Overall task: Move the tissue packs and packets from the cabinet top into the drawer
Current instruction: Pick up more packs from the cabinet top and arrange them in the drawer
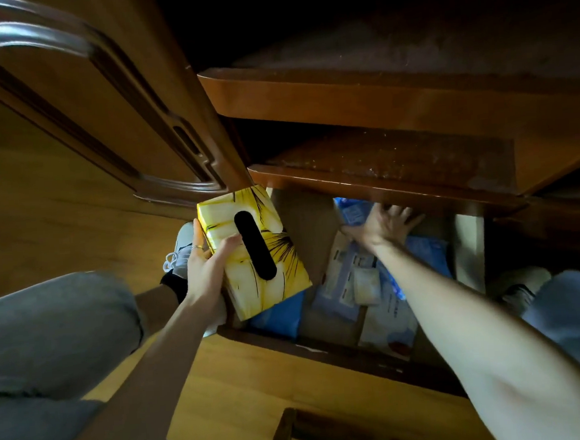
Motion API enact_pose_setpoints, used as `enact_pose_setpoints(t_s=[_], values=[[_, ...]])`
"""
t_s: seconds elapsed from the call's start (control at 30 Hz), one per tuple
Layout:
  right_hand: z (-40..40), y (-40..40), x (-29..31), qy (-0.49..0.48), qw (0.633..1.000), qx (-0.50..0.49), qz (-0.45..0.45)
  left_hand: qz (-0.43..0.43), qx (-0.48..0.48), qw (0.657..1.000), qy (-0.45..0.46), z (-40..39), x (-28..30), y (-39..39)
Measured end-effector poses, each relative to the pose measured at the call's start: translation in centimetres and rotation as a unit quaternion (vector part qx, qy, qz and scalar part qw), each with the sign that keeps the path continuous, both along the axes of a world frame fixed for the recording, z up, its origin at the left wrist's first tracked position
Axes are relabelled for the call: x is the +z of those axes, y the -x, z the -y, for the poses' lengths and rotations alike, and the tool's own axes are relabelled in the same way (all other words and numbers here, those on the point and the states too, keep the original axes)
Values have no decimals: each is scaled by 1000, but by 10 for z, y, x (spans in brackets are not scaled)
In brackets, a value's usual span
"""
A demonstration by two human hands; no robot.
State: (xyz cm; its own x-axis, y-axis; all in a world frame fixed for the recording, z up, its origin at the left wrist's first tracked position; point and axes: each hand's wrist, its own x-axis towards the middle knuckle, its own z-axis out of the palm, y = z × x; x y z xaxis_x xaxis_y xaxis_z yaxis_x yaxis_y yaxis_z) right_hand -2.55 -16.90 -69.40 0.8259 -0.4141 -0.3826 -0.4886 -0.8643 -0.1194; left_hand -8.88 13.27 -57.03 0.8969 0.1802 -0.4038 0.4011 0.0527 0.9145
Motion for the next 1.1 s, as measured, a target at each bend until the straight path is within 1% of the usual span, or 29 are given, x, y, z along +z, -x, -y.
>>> enact_pose_setpoints(t_s=[0.1,0.17,0.27,0.33,0.4,0.47,0.6,0.67,0.7,0.77,0.8,0.9,1.0,1.03,1.07,1.1], values=[[-21,-3,7,-54,999,4,-1,2,33,999,2,-24,1,3],[-29,-1,11,-97,993,52,30,-12,59,998,33,-42,5,7],[-55,11,17,-180,970,139,83,-19,71,996,58,-62,9,16],[-77,14,18,-214,950,213,76,-14,66,996,50,-71,8,24],[-93,14,17,-222,929,292,52,-9,57,997,45,-76,7,32],[-98,11,15,-214,926,311,17,-11,66,996,51,-76,6,35],[-98,7,20,-185,949,253,-25,-10,82,994,73,-72,6,30],[-96,1,22,-202,953,223,-38,-13,77,992,96,-69,3,29],[-94,-1,22,-238,950,198,-35,-13,71,992,108,-67,2,29],[-92,-5,21,-354,927,122,-24,-14,53,991,124,-63,1,29],[-90,-6,20,-383,918,100,-22,-20,43,991,126,-61,-1,29],[-87,-1,24,-384,918,94,12,-44,22,990,131,-54,-5,30],[-82,14,22,-343,932,108,52,-66,5,986,156,-47,-6,27],[-80,20,18,-355,927,107,60,-66,-3,985,157,-45,-5,26],[-81,25,15,-388,916,80,68,-63,-10,986,152,-43,-4,25],[-81,27,14,-423,903,22,72,-59,-19,988,143,-40,-4,24]])
